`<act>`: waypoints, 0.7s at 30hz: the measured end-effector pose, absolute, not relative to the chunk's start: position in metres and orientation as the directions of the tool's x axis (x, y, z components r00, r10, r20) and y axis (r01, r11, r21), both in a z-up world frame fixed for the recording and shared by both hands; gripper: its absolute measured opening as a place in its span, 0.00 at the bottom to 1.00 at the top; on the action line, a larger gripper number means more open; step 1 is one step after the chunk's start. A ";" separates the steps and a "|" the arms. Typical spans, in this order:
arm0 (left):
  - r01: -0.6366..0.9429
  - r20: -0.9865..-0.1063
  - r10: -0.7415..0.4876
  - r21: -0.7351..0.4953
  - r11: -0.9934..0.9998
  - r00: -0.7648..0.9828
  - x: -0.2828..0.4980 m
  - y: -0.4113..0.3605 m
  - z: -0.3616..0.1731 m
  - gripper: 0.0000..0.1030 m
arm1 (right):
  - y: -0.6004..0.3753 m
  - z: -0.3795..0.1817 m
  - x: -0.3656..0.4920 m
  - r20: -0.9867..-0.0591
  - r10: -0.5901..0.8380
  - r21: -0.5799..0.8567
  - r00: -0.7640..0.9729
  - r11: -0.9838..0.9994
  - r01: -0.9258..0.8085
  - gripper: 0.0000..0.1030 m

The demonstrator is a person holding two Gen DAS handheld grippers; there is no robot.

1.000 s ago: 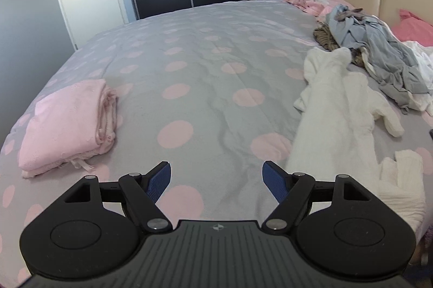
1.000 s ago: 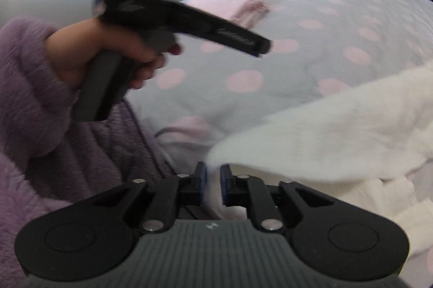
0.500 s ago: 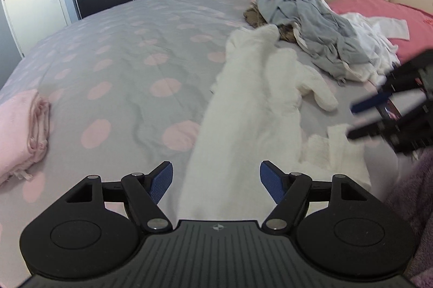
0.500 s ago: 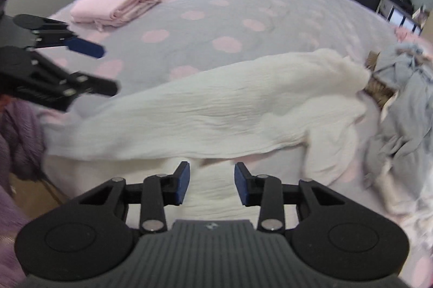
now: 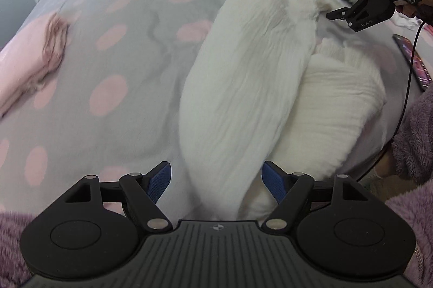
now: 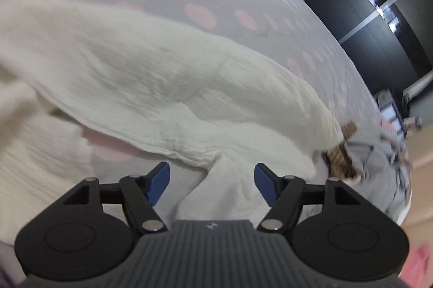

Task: Fold clothes
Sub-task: 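Pull the white garment onto the bed with the right tool while the left tool grasps its edge, then lift the white garment with both tools and spread it over the bed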

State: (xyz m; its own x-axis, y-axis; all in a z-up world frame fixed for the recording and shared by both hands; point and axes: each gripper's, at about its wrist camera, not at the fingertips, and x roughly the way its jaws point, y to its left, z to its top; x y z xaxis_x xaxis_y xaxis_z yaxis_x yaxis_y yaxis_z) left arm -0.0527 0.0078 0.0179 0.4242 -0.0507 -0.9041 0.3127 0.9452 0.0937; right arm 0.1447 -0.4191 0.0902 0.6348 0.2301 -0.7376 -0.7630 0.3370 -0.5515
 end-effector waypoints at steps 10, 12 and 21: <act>0.264 -0.931 -0.041 0.061 0.962 0.364 -0.051 0.015 0.004 0.67 | -0.393 0.075 0.185 -0.738 0.254 -0.557 0.625 0.295 -0.777 0.20; 0.257 -0.925 -0.052 0.051 0.965 0.377 -0.050 0.014 0.004 0.64 | -0.393 0.093 0.188 -0.696 0.266 -0.568 0.667 0.366 -0.738 0.18; 0.225 -0.855 -0.112 0.006 0.974 0.507 -0.029 0.009 0.016 0.18 | -0.400 0.228 0.176 -0.381 0.267 -0.600 0.885 0.658 -0.456 0.17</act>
State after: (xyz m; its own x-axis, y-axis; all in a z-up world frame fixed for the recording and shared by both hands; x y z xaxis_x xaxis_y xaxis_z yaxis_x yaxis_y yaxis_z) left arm -0.0286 0.0091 0.0164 0.5066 -0.1116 -0.8550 0.2248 0.9744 0.0060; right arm 0.1761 -0.3999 0.2284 0.8852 0.2665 -0.3812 -0.4562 0.6575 -0.5996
